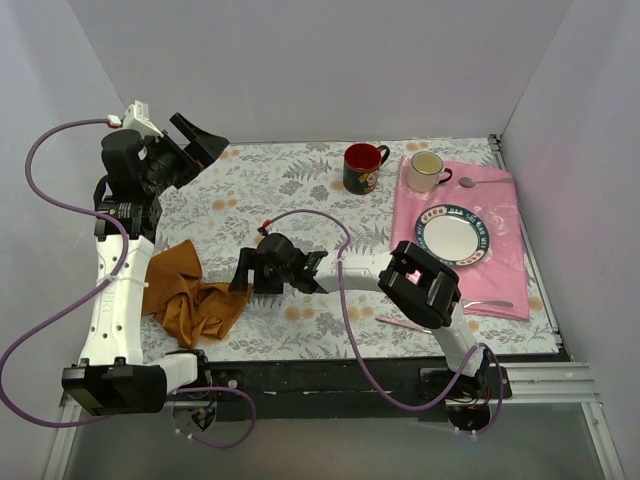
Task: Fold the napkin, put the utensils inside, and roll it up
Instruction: Move the napkin to the centre of the board
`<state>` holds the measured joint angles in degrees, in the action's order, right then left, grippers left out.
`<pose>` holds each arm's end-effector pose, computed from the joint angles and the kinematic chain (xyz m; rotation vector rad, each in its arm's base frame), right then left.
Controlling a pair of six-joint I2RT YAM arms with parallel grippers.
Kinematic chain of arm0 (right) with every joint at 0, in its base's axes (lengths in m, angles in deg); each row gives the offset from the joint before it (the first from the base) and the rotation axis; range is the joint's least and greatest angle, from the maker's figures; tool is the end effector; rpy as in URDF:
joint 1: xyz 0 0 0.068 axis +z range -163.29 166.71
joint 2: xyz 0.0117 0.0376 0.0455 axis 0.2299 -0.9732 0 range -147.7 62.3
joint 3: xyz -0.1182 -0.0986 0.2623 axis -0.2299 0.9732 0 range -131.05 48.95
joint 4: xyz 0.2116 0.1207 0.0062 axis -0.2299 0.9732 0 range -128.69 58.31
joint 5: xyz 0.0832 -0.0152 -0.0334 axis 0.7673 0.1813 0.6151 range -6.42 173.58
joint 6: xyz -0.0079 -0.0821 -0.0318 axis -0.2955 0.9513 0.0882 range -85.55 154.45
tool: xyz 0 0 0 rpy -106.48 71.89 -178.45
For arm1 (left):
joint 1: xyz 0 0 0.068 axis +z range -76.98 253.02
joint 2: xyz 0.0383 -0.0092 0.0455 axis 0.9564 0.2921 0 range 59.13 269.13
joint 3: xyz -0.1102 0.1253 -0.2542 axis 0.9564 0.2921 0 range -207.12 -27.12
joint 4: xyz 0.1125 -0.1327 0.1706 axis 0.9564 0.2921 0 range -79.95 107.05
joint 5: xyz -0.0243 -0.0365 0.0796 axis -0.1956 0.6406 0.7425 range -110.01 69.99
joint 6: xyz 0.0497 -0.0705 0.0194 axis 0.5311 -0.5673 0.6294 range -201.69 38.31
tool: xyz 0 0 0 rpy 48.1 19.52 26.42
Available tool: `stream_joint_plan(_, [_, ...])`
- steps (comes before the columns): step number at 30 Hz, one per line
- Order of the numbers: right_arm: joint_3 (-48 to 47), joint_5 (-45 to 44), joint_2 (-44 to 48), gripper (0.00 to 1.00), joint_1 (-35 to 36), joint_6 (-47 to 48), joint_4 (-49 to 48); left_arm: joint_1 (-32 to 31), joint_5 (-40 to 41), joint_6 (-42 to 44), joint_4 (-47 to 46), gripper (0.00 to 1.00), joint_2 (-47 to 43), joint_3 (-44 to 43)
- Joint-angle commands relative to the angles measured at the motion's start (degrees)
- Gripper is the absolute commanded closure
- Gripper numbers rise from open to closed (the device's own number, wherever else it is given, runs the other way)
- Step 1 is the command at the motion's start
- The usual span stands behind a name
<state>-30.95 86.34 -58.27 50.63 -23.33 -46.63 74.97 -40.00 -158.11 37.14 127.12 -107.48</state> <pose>0.2206 0.4592 0.1844 -0.1623 2.4281 1.1890 0.2606 -0.0179 0.4575 -1.0410 1.7019 -1.1997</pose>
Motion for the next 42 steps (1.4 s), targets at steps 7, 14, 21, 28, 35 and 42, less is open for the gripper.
stream_joint_plan(7, [-0.35,-0.66,-3.88,0.32,0.5,-6.64,-8.05,-0.11,-1.1,0.22,1.3,0.02,-0.4,-1.56])
stream_joint_plan(14, [-0.35,-1.01,-3.1,0.76,-2.48,-5.25,-7.52,-0.11,-3.3,-0.22,1.03,0.02,1.18,-0.68])
stream_joint_plan(21, [12.91,-2.32,10.43,0.99,-13.11,8.96,-5.68,-4.65,-5.51,4.61,2.17,0.02,6.54,0.02])
stream_joint_plan(28, [27.33,-1.44,25.73,0.99,-21.29,24.53,0.64,-17.68,12.94,10.24,4.2,0.06,16.8,2.83])
stream_joint_plan(35, [34.37,-4.35,35.75,0.99,-22.35,28.86,2.76,-17.78,27.02,7.52,10.17,0.28,29.99,1.34])
stream_joint_plan(42, [34.72,-3.73,37.08,0.99,-22.79,30.53,3.81,-21.02,35.8,-0.12,12.98,0.5,33.44,3.1])
